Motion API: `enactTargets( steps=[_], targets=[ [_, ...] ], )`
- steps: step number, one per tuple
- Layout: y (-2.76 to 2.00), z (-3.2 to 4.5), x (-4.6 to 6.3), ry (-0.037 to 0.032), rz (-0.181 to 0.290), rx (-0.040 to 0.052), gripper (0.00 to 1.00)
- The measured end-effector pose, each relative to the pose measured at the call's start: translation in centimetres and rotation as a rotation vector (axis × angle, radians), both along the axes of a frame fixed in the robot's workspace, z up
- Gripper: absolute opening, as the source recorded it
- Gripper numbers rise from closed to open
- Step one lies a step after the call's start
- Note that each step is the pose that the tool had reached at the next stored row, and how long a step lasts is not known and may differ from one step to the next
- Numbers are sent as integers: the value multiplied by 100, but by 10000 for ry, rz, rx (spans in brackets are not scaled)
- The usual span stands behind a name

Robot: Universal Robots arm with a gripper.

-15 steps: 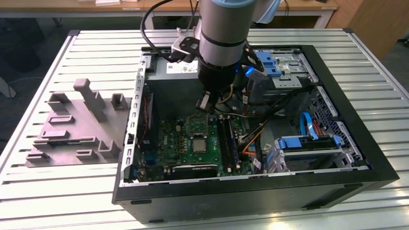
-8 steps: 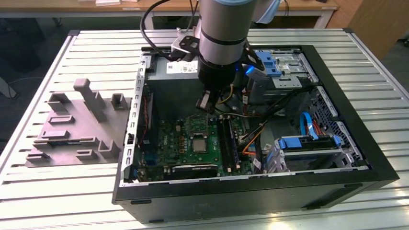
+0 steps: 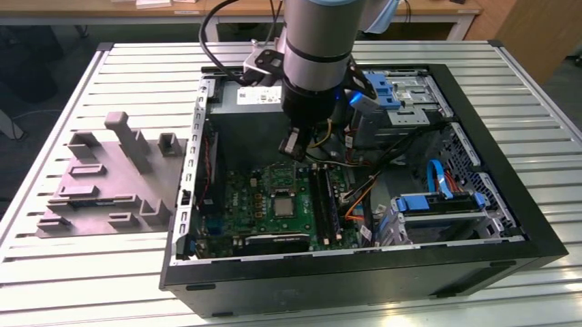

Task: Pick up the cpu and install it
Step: 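Close the cpu cover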

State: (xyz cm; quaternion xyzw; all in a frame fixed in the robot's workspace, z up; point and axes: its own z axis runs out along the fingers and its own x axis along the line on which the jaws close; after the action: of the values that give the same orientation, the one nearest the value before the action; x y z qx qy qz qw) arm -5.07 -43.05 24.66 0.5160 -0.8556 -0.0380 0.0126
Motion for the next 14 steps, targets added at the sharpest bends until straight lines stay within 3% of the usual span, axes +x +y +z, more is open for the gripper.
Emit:
enactTargets(
  steps=[14],
  targets=[
    [0,27,0,0,17,0,11]
  ],
)
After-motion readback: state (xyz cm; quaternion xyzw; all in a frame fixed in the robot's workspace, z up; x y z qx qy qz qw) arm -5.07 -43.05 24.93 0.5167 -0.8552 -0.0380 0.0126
